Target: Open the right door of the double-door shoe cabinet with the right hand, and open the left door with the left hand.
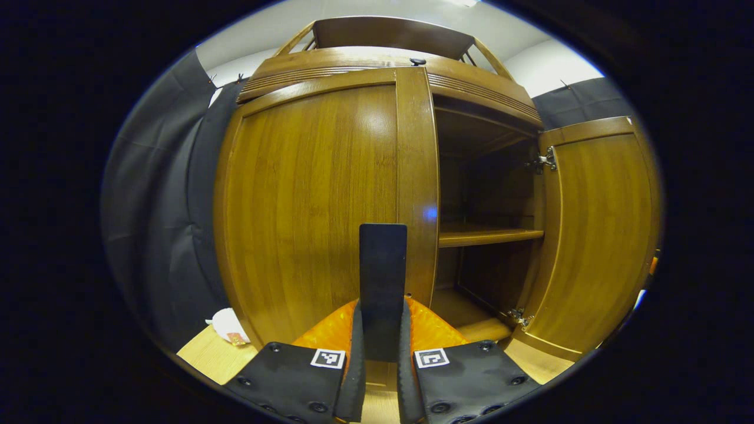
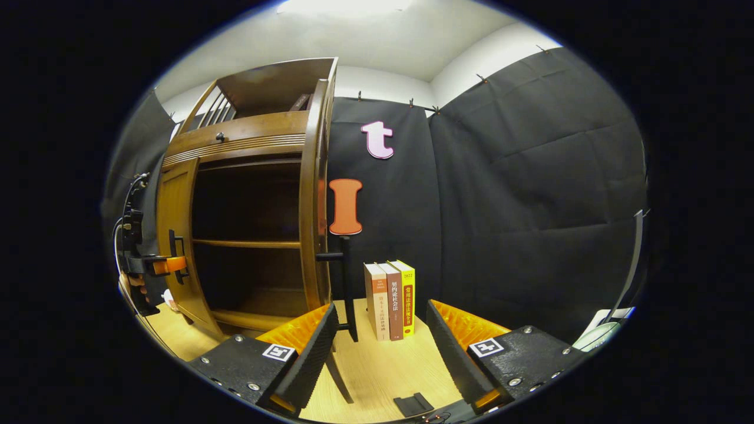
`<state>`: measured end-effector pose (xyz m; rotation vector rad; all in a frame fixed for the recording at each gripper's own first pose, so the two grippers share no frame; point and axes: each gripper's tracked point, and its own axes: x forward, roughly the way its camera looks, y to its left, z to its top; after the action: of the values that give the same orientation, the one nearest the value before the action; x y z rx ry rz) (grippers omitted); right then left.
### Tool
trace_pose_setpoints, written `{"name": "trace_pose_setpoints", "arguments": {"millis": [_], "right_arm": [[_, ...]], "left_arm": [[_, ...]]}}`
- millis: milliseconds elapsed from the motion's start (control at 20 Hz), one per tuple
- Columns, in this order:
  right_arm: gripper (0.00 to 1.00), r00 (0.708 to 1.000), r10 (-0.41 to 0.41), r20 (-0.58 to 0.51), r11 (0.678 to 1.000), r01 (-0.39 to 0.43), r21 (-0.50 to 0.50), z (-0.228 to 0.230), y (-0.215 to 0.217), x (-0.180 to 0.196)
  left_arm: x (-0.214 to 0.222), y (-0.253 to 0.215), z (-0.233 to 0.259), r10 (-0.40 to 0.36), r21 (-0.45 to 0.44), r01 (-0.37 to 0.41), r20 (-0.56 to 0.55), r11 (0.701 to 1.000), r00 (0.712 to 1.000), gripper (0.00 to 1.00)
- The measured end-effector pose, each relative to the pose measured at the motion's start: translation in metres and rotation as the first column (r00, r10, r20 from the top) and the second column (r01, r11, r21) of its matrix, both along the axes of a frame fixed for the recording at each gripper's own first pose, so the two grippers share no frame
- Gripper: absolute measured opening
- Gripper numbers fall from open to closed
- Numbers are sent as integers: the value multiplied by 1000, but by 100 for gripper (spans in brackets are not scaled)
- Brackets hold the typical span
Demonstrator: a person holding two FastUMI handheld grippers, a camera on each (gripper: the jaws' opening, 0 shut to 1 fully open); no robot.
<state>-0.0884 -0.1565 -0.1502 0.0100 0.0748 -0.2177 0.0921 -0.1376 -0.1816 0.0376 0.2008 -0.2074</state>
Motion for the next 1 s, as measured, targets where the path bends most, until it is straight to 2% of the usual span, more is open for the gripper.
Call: {"name": "trace_pose_setpoints", "arguments": {"millis": [50,100,150,300,400,450,700,850,900,1000], "right_arm": [[98,1000,5,1,1000,-5,0,1,4,-1],[99,1000,11,2,1000,-11,2,4,8,0],[99,1000,17,3,1000,-17,4,6,13,-1],[99,999,37,12,999,-37,8,11,26,-5],[98,999,50,18,999,-50,3,14,35,-7],[99,998,55,18,998,-55,-2,15,38,-8],[99,996,84,37,996,-84,1,23,57,-14],[98,994,100,42,995,-100,0,26,65,-17],[92,993,105,45,994,-106,2,27,67,-17],[92,992,120,49,993,-120,2,29,75,-16]], "left_arm": [[-7,4,0,-6,-7,6,-3,1000,1000,26],[-15,8,2,-13,-14,12,-6,1000,1000,29],[-22,13,4,-20,-18,20,-7,1000,1000,26],[-41,28,10,-30,-29,30,-11,999,999,31],[-54,39,15,-33,-32,33,-15,999,999,26],[-60,44,16,-32,-31,32,-20,999,999,29],[-78,67,24,-9,-21,8,-22,1000,1000,31],[-89,85,28,10,0,-10,-14,1000,1000,29],[-93,92,30,16,10,-15,-11,1000,1000,28],[-97,104,32,33,26,-33,-6,999,999,28]]}}
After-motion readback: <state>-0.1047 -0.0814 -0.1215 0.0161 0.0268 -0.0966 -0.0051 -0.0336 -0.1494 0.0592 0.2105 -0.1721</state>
